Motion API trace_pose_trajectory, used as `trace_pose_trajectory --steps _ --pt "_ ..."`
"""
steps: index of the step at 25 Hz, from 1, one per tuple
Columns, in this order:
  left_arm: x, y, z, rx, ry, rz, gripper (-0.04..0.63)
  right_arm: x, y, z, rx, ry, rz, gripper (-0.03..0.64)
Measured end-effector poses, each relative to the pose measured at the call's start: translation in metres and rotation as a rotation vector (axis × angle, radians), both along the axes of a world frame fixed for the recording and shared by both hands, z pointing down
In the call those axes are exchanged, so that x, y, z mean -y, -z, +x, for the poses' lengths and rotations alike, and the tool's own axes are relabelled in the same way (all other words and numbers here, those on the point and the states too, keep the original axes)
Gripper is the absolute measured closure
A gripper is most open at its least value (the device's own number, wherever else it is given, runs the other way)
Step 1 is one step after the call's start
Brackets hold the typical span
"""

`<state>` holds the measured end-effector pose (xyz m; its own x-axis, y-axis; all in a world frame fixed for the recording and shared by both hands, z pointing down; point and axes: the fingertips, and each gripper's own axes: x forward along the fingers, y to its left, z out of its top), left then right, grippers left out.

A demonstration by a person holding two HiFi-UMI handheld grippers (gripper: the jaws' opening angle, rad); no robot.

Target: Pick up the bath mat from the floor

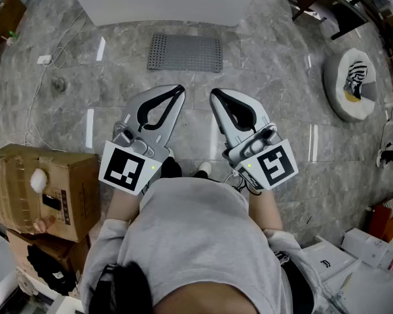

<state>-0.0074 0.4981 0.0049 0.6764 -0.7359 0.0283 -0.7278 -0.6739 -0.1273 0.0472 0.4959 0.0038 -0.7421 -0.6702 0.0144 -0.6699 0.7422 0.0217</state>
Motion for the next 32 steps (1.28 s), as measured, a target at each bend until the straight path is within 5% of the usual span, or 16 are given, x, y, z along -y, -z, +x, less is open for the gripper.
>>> trace_pose_trajectory --steps 32 --pt "0.04 -0.02 -0.071 0.01 -0.1 -0.007 0.594 0.027 -0.016 -0.059 0.029 -0.139 -0.018 0.618"
